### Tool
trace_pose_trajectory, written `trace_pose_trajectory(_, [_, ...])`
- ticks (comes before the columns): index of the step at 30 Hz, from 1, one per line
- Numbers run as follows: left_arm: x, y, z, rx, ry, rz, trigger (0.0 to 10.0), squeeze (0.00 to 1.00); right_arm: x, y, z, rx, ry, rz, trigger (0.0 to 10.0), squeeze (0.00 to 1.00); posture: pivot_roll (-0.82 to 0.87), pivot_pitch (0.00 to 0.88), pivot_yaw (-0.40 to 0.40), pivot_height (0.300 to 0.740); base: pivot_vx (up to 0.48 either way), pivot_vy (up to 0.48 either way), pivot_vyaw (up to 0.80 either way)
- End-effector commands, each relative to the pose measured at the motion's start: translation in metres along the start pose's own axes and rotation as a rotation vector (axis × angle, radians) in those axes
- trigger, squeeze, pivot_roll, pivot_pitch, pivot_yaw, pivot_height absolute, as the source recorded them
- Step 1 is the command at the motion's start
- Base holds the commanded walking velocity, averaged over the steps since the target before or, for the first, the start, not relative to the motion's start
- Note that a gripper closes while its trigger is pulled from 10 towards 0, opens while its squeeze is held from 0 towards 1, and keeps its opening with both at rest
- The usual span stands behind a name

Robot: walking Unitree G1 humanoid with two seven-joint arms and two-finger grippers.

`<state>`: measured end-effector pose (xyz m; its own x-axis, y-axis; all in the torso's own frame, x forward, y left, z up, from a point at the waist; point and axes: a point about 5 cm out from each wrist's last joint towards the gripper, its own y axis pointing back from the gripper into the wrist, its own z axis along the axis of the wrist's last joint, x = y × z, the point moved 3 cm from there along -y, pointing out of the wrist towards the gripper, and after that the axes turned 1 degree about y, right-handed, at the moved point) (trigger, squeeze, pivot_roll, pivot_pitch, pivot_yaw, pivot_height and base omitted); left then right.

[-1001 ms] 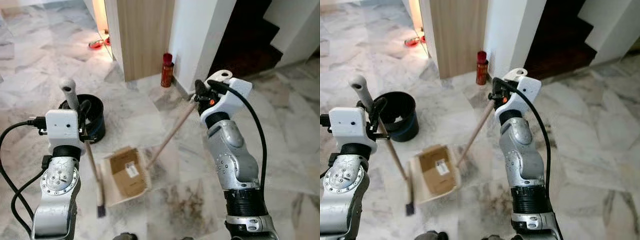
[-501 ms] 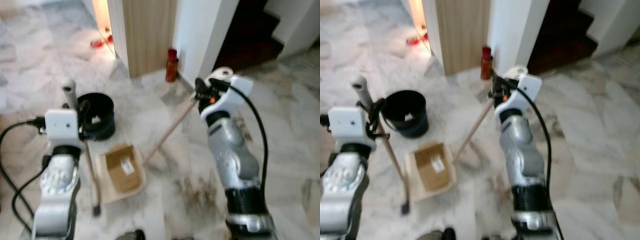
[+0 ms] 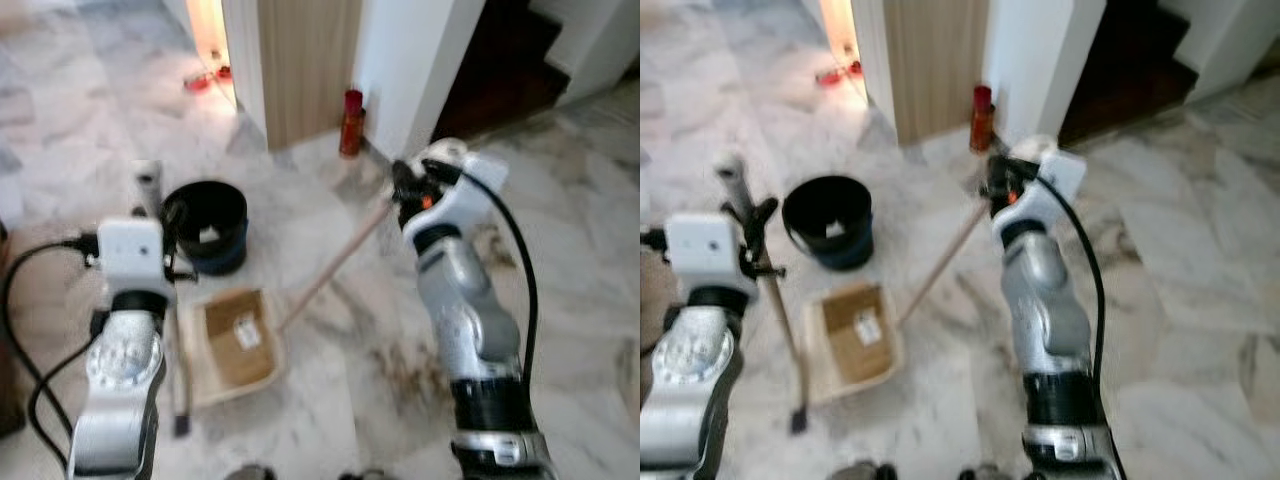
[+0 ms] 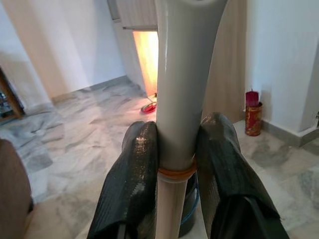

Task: Sweep floor

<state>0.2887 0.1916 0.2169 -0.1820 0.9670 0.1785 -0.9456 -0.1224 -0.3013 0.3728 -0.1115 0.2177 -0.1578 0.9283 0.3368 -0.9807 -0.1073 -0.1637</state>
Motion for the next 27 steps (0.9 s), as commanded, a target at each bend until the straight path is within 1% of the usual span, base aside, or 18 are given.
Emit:
trace_pose_trajectory(1, [0.005,0.001,0.012,-0.050,-0.011,0.012,10.0,0.00,0.014,-0.002,0.015,-0.062,-0.007,0.041,10.0,0.00,0.02,0.183,-0.049,0.740,0.000,0.341,0.00])
trace_pose_trajectory(6, [0.005,0.001,0.012,-0.047,-0.011,0.014,10.0,0.00,0.015,-0.002,0.016,-0.062,-0.006,0.044,10.0,0.00,0.02,0.183,-0.050,0.740,0.000,0.339,0.00])
trace_pose_trajectory(10, [0.003,0.001,0.010,-0.043,-0.029,0.009,10.0,0.00,0.015,-0.002,0.016,-0.063,-0.009,0.046,10.0,0.00,0.02,0.183,-0.049,0.740,0.000,0.000,0.00])
trace_pose_trajectory(20, [0.001,0.002,0.009,-0.035,-0.018,0.008,10.0,0.00,0.013,-0.002,0.020,-0.083,0.003,0.038,10.0,0.00,0.02,0.171,-0.048,0.740,0.000,0.000,0.00])
trace_pose_trajectory(25, [0.001,0.002,0.010,-0.037,-0.015,0.009,10.0,0.00,0.018,-0.002,0.031,-0.137,0.046,0.065,10.0,0.00,0.02,0.153,-0.047,0.740,0.000,0.000,0.00])
trace_pose_trajectory(27, [0.001,0.002,0.010,-0.037,-0.018,0.008,10.0,0.00,0.020,-0.002,0.037,-0.163,0.053,0.079,10.0,0.00,0.02,0.150,-0.047,0.740,0.281,0.000,0.67])
